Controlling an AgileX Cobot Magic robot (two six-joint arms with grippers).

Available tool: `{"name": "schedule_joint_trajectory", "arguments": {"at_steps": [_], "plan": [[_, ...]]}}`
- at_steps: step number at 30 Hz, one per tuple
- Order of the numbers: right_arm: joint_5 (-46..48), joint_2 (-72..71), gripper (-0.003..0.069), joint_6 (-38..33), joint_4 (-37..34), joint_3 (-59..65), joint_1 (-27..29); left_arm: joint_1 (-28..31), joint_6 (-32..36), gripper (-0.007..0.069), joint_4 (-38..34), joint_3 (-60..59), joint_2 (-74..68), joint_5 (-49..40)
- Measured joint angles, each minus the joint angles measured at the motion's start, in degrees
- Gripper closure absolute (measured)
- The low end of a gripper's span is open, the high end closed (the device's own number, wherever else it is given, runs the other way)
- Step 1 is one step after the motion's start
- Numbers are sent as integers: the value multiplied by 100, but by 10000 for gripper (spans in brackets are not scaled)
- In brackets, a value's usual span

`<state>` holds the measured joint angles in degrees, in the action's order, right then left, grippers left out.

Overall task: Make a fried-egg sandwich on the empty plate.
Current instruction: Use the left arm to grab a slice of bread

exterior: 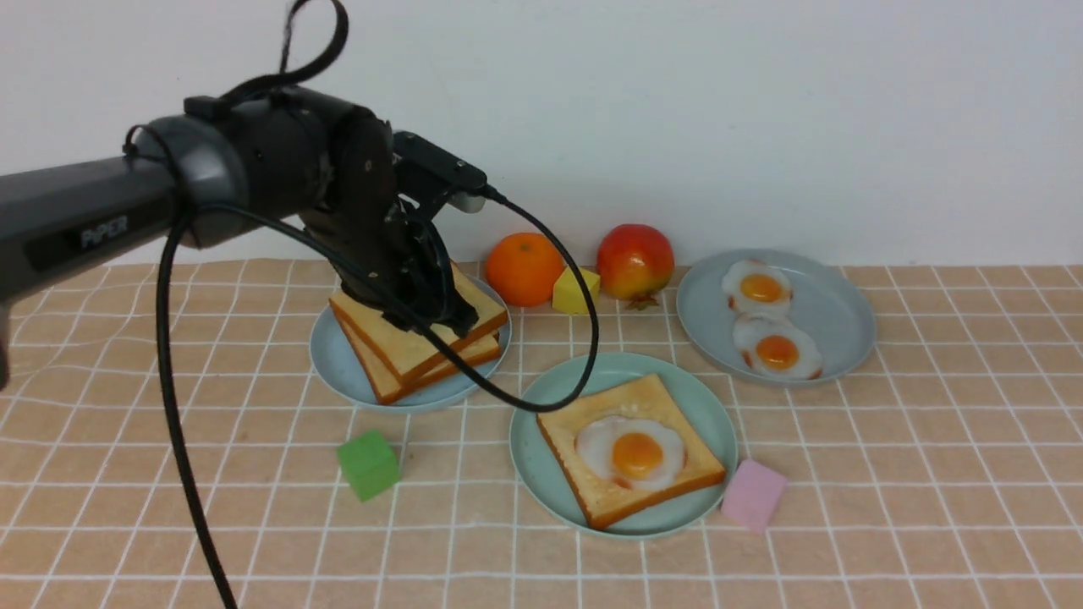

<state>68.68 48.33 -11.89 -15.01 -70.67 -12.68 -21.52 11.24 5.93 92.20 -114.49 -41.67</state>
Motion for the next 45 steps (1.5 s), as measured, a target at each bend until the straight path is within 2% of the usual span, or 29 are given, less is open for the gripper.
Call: {"name": "schedule_joint_trajectory", "arguments": {"at_steps": [2, 6, 15, 20, 24, 26, 45], "plan": [[-59, 0, 652, 0, -75, 0, 0, -2, 0, 312, 70, 12, -115, 247], [-191, 0, 647, 0, -99, 0, 0, -7, 2, 218, 136, 34, -377, 684], [-195, 0, 644, -12, -104, 0, 0, -7, 2, 197, 272, 95, -746, 823], [-195, 0, 644, -12, -105, 0, 0, -18, -4, 265, 280, 114, -755, 755], [-195, 0, 640, -12, -178, 0, 0, -45, -29, 531, 194, 268, -755, 415], [-184, 0, 638, -12, -194, 0, 0, -45, -35, 626, 199, 345, -741, 210], [49, 0, 624, -16, -211, 0, 0, -29, -79, 638, 60, 493, 90, -588]]}}
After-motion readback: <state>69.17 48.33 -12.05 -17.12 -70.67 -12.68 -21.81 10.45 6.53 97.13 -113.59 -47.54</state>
